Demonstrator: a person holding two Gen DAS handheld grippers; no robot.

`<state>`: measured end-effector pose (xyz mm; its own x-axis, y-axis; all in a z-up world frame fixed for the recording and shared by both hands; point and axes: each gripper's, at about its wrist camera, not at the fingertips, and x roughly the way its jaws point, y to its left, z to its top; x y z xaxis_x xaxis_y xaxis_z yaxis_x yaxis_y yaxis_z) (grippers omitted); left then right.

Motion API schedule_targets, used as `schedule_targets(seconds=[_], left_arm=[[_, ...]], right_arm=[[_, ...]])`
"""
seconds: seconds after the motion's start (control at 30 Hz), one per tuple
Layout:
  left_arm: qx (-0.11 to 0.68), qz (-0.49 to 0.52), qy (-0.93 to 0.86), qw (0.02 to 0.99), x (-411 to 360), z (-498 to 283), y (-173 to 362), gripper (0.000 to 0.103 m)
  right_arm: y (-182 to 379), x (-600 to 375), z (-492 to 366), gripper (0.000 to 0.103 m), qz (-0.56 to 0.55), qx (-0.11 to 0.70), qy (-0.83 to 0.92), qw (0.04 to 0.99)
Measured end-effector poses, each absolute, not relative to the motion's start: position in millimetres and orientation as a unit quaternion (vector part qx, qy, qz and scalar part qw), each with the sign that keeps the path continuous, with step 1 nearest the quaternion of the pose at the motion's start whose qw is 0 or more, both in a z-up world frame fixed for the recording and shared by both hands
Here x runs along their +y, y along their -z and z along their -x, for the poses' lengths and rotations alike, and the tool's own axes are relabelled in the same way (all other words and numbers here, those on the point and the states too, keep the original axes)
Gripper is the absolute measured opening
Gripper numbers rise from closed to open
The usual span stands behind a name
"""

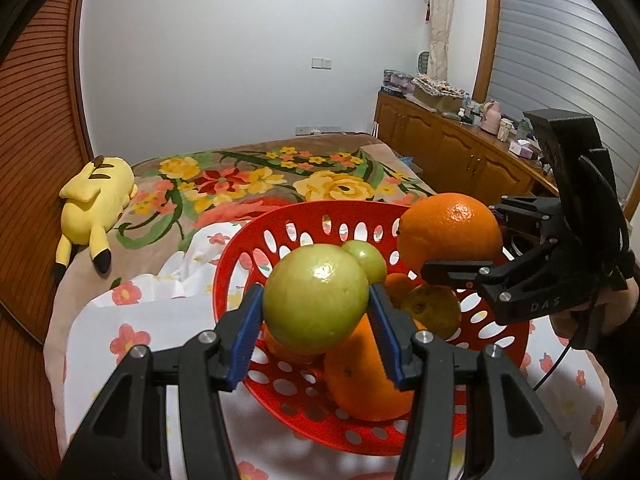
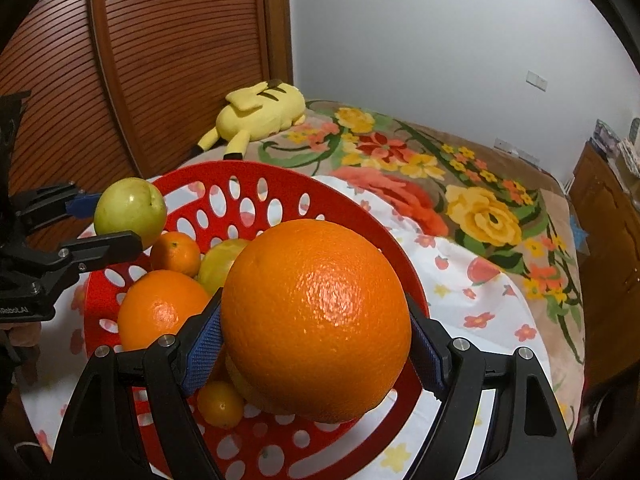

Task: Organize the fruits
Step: 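Lift and carry the orange and guava in both tools over the red basket, then open the right tool to drop the orange while the left tool releases the guava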

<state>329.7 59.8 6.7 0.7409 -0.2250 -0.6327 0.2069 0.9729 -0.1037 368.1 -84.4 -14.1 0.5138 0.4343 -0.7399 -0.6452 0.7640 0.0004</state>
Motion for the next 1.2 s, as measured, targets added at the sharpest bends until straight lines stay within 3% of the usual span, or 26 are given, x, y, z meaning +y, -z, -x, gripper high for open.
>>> schedule_targets(seconds=[0.83,1.2], left_arm=[[0.351,0.01,0.108,0.93,67,-343,0,0.051],[0.353,0.008,0.108,0.929,67,-348,3,0.051]], right_arm=[[19,-76,-382,0.084,0.149,0.383,-0.288,0.865],[-3,-86,-376,0.088,0.141,0.341,-0.28,0.886]])
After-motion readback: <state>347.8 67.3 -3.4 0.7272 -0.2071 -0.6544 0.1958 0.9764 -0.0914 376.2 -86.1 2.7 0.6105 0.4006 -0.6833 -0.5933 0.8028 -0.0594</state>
